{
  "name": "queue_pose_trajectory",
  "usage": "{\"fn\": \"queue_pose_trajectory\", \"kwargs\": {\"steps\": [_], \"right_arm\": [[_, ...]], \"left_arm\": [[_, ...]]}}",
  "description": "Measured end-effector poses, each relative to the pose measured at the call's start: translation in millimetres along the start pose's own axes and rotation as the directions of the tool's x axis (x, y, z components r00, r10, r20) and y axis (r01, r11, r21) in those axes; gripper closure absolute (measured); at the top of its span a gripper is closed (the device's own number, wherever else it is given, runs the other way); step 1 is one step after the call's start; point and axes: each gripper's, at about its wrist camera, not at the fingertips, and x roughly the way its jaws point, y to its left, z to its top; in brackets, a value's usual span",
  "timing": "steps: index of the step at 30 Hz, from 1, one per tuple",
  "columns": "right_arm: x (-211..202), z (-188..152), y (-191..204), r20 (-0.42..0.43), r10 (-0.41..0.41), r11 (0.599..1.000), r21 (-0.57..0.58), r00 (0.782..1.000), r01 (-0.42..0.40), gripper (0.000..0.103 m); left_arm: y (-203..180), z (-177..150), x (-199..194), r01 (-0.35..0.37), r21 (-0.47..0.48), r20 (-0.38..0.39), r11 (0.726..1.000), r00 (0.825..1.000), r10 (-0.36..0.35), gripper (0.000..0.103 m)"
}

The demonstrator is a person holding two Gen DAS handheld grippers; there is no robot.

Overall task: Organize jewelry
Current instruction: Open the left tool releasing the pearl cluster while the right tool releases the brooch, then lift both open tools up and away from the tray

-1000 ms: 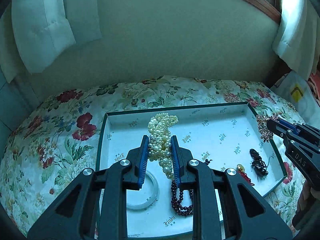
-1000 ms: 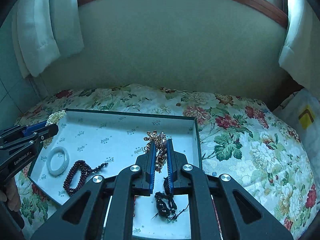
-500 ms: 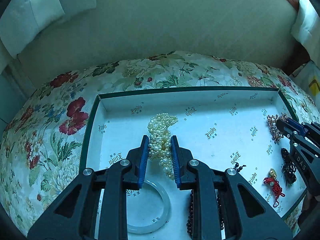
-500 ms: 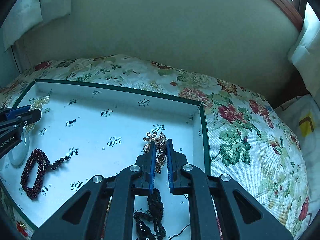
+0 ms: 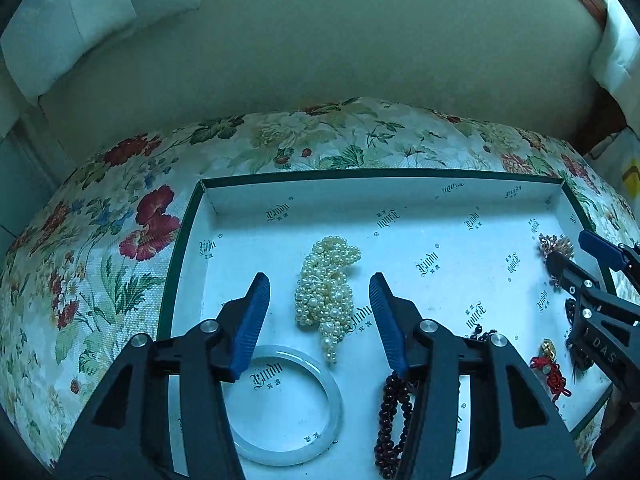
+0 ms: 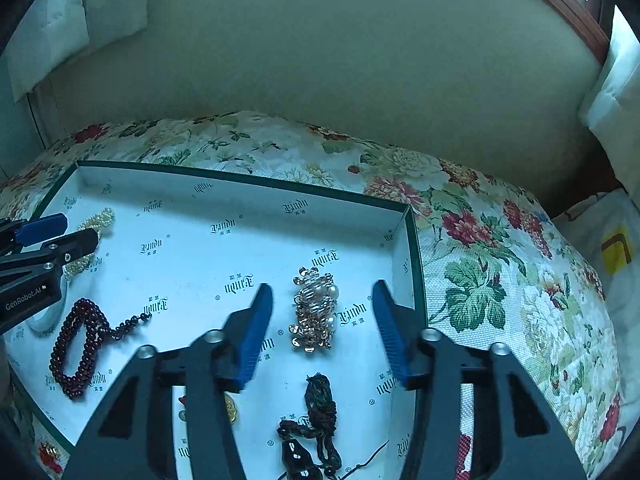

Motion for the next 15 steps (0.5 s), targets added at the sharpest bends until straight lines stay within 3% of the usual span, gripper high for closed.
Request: {"fn": "queue_pose_trajectory", "kwargs": {"steps": [4,9,15], "right_arm": [[-5.5,0.9,1.8,0.015,0.003,1.0,0.005,1.0,-0.003,0.046],[-19.6,0.8,-2.1,0.049,0.014,1.0,0.028,0.999,-0.015,0.046],[-48.1,-1.2,-8.8,0.098,0.04,0.997,0.056,0.994,-0.045,0.046]], "left_arm": [[-0.1,-1.1,-0.8,-0.004,0.0,-0.002,1.0,1.0,0.004,0.05],[2.8,-2.4,-9.5,-0.005,-0.014,0.016,1.0,1.0,0.005,0.037],[5.5,-5.5,-30.8,0.01,-0.022,0.044,1.0,0.999,-0.009,0.035]]}}
